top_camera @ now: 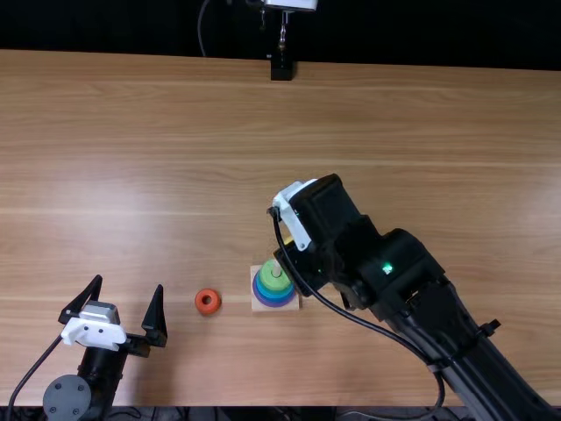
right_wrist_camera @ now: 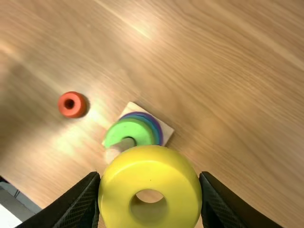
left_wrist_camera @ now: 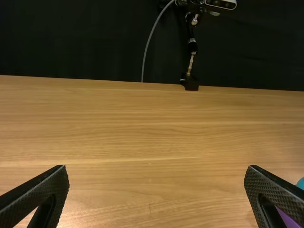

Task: Build the Hanoi tower: stack the rings onto the peg from bottom to top in this color order: purple, dark blue, light blue, dark green, light green, yellow, orange.

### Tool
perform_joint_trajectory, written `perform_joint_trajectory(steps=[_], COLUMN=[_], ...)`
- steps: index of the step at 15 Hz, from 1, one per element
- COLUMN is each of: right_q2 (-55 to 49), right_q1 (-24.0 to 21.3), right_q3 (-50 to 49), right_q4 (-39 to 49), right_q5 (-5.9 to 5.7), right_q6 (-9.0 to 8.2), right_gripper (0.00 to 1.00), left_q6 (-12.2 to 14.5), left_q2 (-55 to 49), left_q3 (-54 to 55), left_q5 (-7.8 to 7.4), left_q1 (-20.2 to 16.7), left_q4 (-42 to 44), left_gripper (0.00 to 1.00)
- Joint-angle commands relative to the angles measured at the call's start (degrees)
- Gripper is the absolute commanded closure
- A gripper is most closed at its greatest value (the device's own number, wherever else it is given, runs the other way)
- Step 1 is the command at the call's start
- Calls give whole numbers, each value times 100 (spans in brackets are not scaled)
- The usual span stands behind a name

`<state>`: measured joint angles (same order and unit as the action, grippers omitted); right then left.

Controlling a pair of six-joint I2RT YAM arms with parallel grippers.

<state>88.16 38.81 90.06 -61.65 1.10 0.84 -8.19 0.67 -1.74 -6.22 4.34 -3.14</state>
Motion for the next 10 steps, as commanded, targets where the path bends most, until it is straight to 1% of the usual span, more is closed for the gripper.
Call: perform_joint_trajectory(steps=[1,4,10], right_q2=[-124,-124,26], right_q1=[118,233,250], right_q3=[240,231,205], right_q4=[31,52,62], right_q5=[37,37,27], right_q6=[-84,-95,-95], right_gripper=[100,100,100], left_q6=[49,49,49], left_q2=[-67,-67,-67], left_q3=[174,174,174], left_q5=[0,0,0], left_q1=[-65,-65,-65], left_q4=[18,18,8], left_gripper=[0,0,0])
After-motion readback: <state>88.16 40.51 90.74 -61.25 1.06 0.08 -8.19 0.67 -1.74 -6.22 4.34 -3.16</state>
